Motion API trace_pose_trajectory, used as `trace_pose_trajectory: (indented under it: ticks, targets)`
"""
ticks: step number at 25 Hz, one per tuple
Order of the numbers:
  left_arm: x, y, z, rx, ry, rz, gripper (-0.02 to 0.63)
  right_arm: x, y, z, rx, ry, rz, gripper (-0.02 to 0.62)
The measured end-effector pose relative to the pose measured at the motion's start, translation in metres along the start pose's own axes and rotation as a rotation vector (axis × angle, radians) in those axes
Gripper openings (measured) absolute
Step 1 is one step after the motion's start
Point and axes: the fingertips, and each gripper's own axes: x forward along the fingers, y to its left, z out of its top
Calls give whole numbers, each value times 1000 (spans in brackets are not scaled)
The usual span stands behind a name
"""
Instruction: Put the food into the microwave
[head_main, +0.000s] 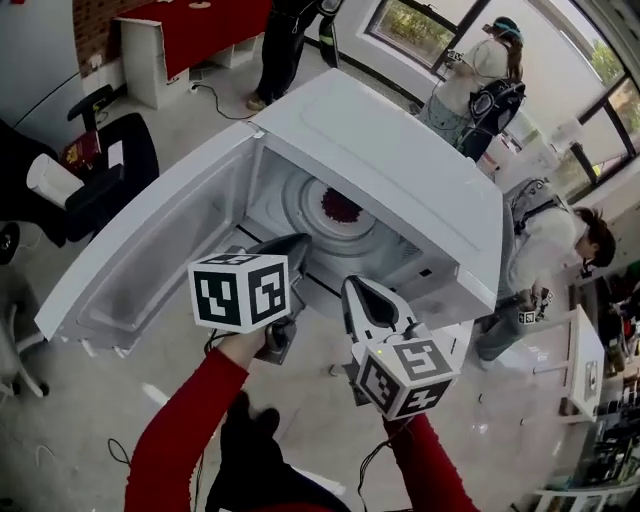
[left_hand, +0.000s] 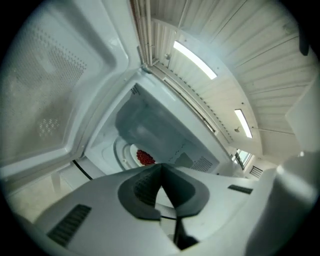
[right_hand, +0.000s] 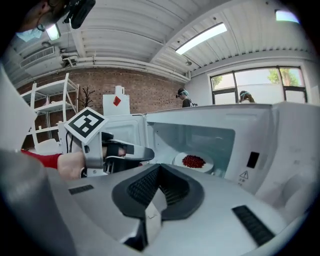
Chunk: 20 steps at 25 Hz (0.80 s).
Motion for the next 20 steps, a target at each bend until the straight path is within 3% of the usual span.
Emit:
trace_pose_trajectory:
  ticks: [10,15,20]
  targets:
    - [-63,-41,-8,169,22,11,9,-68,2,1,150,-100,-16,14]
    - [-87,-67,-23,270,65,-25,9,-106,6,-7,265,-151,5,12]
    - [-109,-99,-52,341,127,-101,9,-139,10,-24,314,-177,-16,12]
